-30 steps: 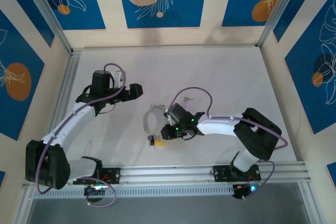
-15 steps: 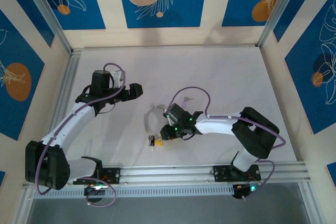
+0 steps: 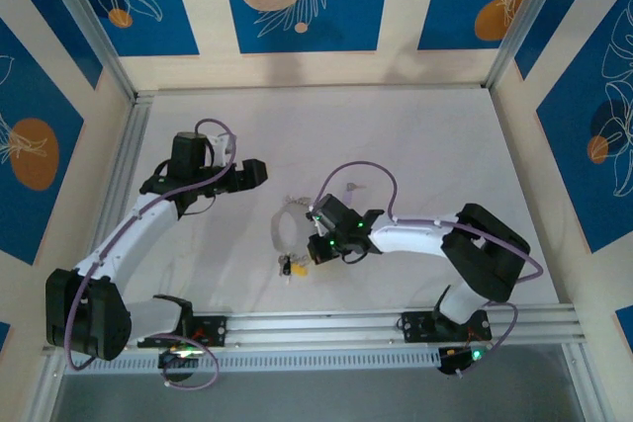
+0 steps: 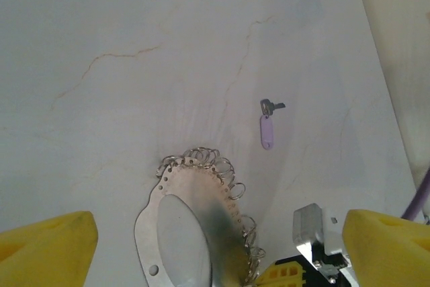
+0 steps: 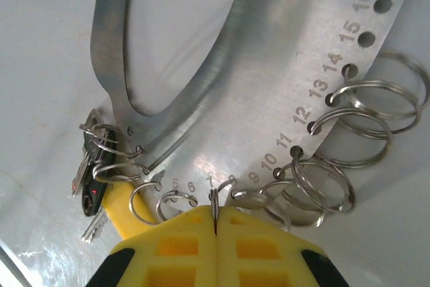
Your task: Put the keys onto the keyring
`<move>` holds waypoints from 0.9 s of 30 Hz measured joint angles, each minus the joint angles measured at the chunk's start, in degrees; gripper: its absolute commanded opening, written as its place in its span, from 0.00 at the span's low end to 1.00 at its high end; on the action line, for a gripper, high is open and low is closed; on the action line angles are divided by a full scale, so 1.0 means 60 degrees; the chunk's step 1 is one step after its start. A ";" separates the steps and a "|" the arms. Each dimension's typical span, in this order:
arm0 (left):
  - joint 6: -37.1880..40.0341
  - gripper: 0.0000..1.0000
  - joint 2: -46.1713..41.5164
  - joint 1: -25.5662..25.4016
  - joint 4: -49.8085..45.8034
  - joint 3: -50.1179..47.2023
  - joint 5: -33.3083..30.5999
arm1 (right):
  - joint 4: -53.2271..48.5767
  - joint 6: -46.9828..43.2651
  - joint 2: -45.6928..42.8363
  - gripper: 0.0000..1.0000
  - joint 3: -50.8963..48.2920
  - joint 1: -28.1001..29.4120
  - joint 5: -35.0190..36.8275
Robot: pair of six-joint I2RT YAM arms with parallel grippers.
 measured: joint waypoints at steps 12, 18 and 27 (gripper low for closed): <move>0.0696 0.43 -0.0729 -0.0106 0.0120 0.0346 0.1818 | -0.0667 -0.2608 -0.3523 0.00 0.0484 -0.0925 -0.1129; 0.0448 0.27 -0.1494 -0.0707 0.1596 0.0346 0.3858 | -0.0550 -0.3013 -0.4084 0.00 0.1847 -0.1683 -0.2852; -0.0477 0.27 -0.1643 -0.1206 0.3621 0.0215 0.5133 | 0.2339 -0.1880 -0.3956 0.00 0.1887 -0.2055 -0.4641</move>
